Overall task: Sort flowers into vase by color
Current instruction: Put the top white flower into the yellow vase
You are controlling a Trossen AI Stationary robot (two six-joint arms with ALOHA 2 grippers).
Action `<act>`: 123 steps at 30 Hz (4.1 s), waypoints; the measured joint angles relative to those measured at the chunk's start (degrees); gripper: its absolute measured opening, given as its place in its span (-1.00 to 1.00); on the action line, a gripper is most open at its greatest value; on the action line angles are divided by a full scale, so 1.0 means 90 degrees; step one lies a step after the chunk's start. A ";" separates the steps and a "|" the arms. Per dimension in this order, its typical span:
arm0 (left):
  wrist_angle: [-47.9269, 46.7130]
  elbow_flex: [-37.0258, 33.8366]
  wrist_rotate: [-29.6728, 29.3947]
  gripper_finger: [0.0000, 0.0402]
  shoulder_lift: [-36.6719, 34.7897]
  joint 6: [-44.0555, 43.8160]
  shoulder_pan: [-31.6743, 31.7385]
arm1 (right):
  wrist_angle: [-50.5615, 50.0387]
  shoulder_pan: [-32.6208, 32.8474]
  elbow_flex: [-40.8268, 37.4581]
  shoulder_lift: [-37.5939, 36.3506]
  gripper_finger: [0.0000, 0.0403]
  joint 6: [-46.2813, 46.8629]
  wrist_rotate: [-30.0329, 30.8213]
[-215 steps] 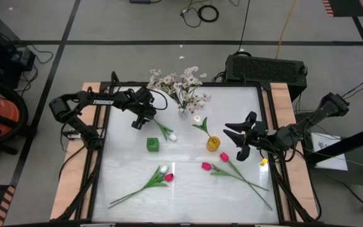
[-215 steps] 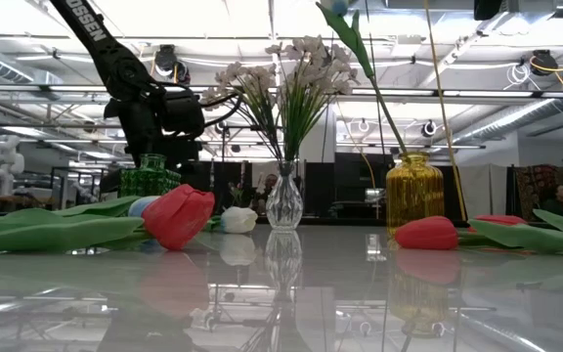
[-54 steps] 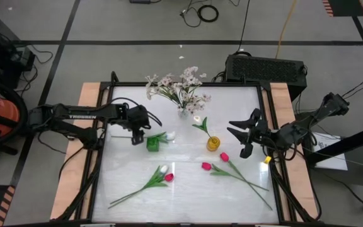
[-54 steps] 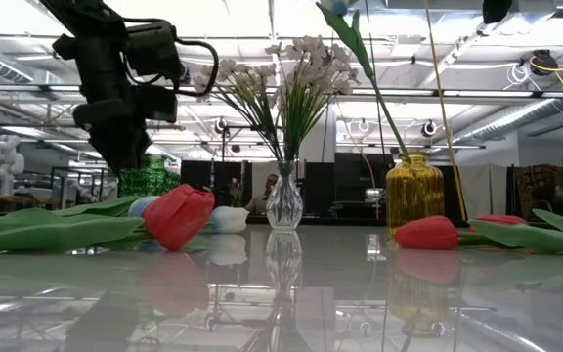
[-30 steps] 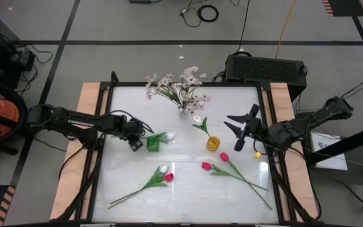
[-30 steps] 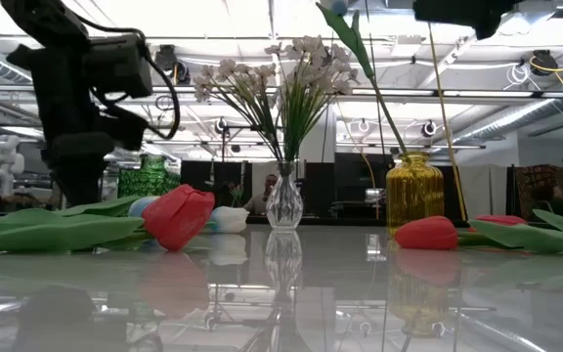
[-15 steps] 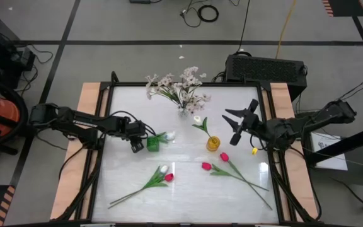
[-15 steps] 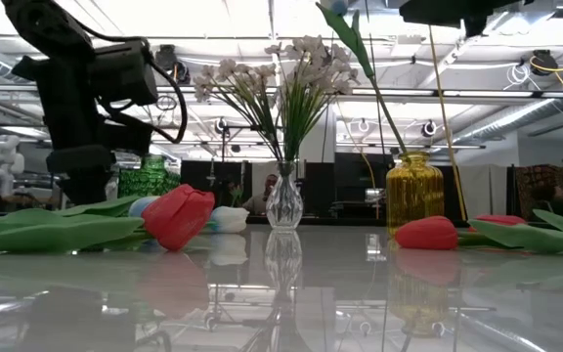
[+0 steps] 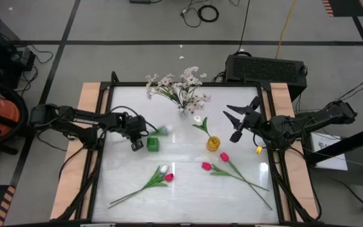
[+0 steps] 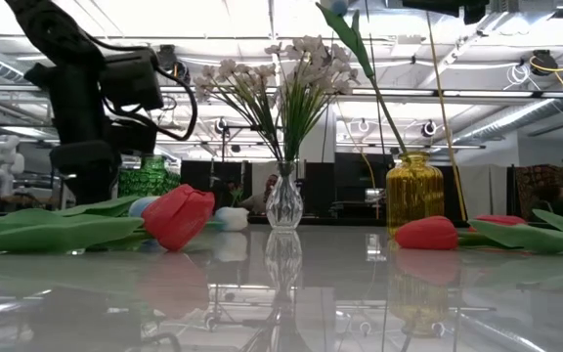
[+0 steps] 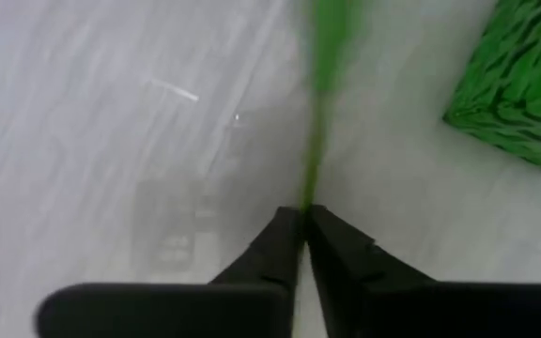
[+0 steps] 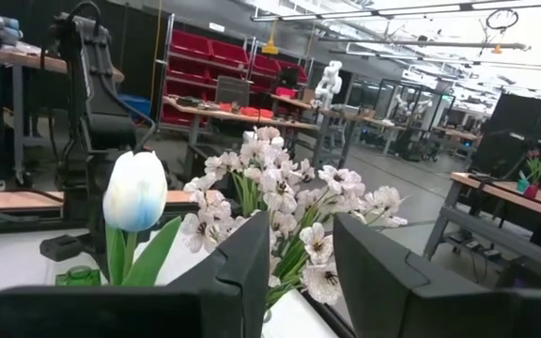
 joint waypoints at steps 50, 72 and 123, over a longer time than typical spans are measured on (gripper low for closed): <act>-0.0085 0.0192 0.0879 -1.00 -0.2548 0.0843 -0.1079 | -0.0088 0.0005 0.0000 0.0087 -0.45 0.1298 -0.0507; -0.0603 0.1419 0.0334 -1.00 -0.3045 0.1424 -0.2648 | 0.0019 0.0002 0.0000 0.0125 -0.45 0.1841 -0.0730; 0.6777 0.1756 -0.0961 -1.00 -0.0634 0.2451 -0.3408 | 0.1264 0.0282 0.3849 0.4946 0.13 0.1342 -0.2812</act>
